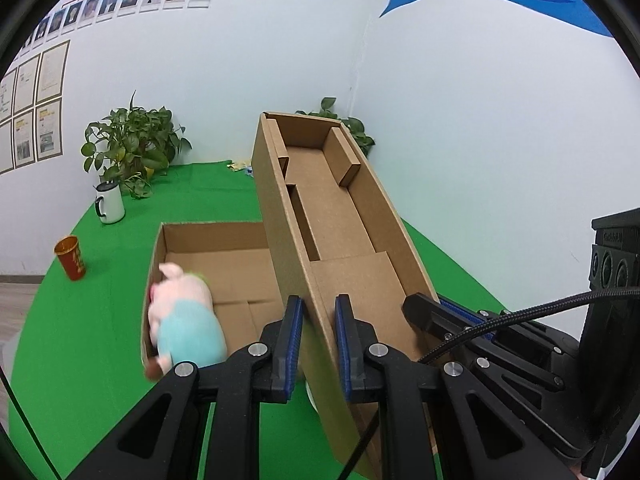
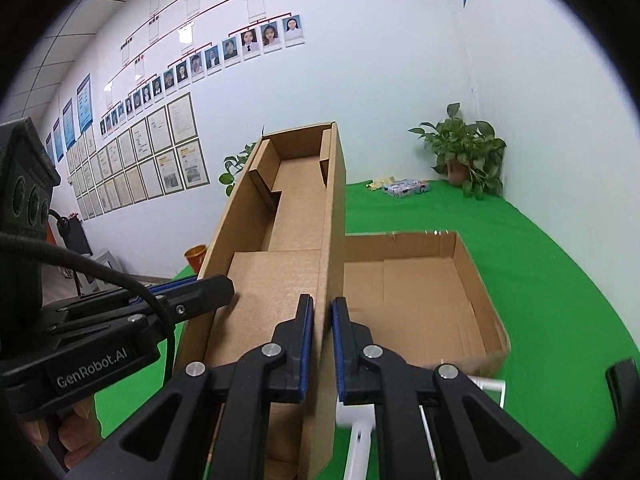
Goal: Organize objects
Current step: 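Carry the cardboard tray into the box beside the plush pig and lower it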
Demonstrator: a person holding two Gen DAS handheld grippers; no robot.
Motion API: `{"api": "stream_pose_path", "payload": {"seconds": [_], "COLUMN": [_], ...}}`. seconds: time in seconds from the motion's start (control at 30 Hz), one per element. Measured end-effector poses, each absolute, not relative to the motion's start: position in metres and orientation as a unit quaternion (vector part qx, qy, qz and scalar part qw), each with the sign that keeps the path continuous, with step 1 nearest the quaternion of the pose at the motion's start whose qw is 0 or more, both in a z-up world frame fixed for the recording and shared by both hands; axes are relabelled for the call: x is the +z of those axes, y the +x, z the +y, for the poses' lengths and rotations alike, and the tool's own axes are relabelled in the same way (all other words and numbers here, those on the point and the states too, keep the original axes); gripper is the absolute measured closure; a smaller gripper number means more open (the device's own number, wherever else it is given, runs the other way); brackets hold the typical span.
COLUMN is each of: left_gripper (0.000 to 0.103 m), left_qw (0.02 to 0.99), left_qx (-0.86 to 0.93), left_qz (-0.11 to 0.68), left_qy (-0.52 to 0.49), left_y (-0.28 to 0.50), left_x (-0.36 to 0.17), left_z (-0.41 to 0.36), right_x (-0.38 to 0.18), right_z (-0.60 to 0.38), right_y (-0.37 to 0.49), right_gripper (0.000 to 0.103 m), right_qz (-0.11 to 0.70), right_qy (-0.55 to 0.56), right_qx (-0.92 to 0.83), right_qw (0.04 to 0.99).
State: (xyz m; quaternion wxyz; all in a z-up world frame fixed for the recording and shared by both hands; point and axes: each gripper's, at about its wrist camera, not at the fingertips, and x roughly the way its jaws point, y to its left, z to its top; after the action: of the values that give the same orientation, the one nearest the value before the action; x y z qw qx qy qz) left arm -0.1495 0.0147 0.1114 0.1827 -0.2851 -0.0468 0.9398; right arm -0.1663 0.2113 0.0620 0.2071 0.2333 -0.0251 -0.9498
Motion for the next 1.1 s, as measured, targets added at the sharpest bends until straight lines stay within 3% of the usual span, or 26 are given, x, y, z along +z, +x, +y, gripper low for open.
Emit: {"api": "stream_pose_path", "payload": {"seconds": [0.33,0.83,1.1], "left_gripper": [0.090,0.093,0.094], "left_qw": [0.170,0.111,0.092], "left_qx": [0.923,0.877,0.852], "left_qz": [-0.065,-0.043,-0.021], "left_qy": [-0.340,-0.465,-0.515], "left_y": [-0.261,-0.375,-0.399], "left_x": [0.113,-0.025,-0.088], "left_z": [-0.003,-0.010,-0.001], "right_x": [0.055,-0.049,-0.089], "right_z": [0.180,0.161,0.162], "right_y": [-0.248,-0.337,-0.350], "right_gripper": [0.094,0.094,0.094], "right_qz": [-0.016,-0.074,-0.088], "right_qy": [0.278,0.390,0.444], "right_qx": [-0.936,-0.891,-0.866], "right_qw": [0.217,0.219,0.214]}}
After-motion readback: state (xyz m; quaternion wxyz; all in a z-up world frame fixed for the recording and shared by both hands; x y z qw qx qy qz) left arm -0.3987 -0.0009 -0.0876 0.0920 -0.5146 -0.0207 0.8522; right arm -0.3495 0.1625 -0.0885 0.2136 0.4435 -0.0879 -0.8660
